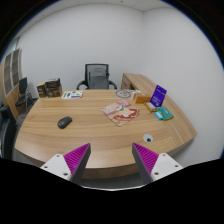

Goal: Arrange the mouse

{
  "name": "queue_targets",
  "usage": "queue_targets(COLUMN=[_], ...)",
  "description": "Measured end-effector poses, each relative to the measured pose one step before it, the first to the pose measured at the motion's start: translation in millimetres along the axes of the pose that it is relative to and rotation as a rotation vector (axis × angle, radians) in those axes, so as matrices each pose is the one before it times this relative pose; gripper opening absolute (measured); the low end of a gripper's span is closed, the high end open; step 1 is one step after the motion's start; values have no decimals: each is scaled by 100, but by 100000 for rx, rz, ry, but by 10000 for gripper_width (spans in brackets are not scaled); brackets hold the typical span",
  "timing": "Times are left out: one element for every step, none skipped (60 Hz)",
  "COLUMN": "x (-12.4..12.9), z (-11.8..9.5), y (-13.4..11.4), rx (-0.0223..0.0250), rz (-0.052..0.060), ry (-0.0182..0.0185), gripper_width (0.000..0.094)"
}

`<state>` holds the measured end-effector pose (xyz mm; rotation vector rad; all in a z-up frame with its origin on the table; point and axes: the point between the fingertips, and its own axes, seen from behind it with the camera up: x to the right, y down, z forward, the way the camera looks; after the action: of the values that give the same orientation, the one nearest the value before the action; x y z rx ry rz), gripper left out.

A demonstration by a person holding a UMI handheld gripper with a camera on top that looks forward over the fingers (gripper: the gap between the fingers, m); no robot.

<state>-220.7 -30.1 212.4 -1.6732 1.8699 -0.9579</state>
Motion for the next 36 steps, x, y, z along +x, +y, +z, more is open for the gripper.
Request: queue_targets(x=[-100, -93, -154, -220, -263, -230, -485, -430, -448, -448, -465, -451, -453, -492, -481, -499, -502, -536, -490, -578, -583, -613, -613, -616, -667, -683, -736, -720, -534, -877, -535, -852, -706, -720, -675, -651], z=[37, 78, 127, 144, 161, 150, -180, 190, 141, 118, 134, 123, 147, 133, 143, 175, 183, 185, 225, 216, 193, 220, 251, 245, 258, 278, 285, 303, -109, 707, 103, 506, 333, 339, 342, 377], y=[11, 56, 72, 77, 61, 52, -92, 66, 94, 71, 64, 64, 65, 62, 56, 51, 39, 61, 79, 74, 97, 119, 134, 146, 129, 84, 57, 33, -100, 100, -118, 77, 29, 53, 53, 90], rx=[59, 90, 125, 136, 141, 66, -170, 31, 65, 69, 66, 28, -17, -3, 48, 133, 194, 189, 136, 97, 29, -96, -268, -321, -267, -180, -93, 5, -105, 488, 93, 479, 198, 83, -43, -55], rz=[-16, -18, -96, -81, -102, -72, 132, -39, 31, -14, -87, -86, -121, -223, -250, -200, -142, -99, -123, -80, -95, -89, -173, -192, -147, -73, -76, -154, -84, -174, 31, -73, 43, 150, 95, -1], ry=[-199, -177, -229, -263, -259, -225, -64, -261, -306, -367, -454, -409, -393, -400, -446, -503, -425, -412, -466, -587, -630, -678, -644, -651, -722, -769, -799, -786, -1082, -558, -1034, -492, -775, -903, -831, -671], gripper_width=[868, 868, 868, 869, 869, 869, 869, 869, 869, 869, 868, 865, 866, 866, 867, 867, 867, 867, 868, 868, 865, 868, 866, 866, 867, 867, 868, 867, 865, 866, 867, 868, 866, 866, 865, 865])
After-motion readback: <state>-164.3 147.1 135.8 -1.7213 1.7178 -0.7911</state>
